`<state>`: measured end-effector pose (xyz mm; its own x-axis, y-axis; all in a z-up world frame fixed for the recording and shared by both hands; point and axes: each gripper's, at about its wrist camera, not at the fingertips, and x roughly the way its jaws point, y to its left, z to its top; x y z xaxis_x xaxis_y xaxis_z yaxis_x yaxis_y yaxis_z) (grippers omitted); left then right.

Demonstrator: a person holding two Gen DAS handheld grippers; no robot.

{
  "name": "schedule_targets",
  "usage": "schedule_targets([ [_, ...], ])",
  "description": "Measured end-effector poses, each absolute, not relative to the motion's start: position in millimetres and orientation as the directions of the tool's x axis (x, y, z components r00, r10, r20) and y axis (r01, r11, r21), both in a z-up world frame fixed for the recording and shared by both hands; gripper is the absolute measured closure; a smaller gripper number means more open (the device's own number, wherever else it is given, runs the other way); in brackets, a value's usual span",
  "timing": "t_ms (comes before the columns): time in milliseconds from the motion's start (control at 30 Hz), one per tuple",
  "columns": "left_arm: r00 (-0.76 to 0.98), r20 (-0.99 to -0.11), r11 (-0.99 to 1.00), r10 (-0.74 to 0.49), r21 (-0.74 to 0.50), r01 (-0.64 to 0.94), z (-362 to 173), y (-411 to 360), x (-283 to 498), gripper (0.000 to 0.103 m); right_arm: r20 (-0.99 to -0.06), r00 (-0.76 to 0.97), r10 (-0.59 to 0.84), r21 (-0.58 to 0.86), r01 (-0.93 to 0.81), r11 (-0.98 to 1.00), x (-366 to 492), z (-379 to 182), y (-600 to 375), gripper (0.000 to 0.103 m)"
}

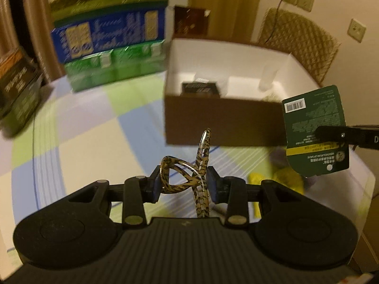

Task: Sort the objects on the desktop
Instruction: 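Carry both items into the brown box and open the left tool to drop the claw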

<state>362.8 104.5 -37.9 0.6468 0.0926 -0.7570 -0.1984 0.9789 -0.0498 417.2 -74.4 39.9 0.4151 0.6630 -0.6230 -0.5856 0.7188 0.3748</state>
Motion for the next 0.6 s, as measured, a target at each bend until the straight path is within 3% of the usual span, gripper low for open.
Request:
schedule_targets([
  [600, 0.727, -0.686, 0.994, 0.030, -0.053, -0.091, 7, 59, 454, 0.070, -0.516, 0.579, 0.631, 0.169, -0.654, 0.738, 464, 93, -103, 0.103],
])
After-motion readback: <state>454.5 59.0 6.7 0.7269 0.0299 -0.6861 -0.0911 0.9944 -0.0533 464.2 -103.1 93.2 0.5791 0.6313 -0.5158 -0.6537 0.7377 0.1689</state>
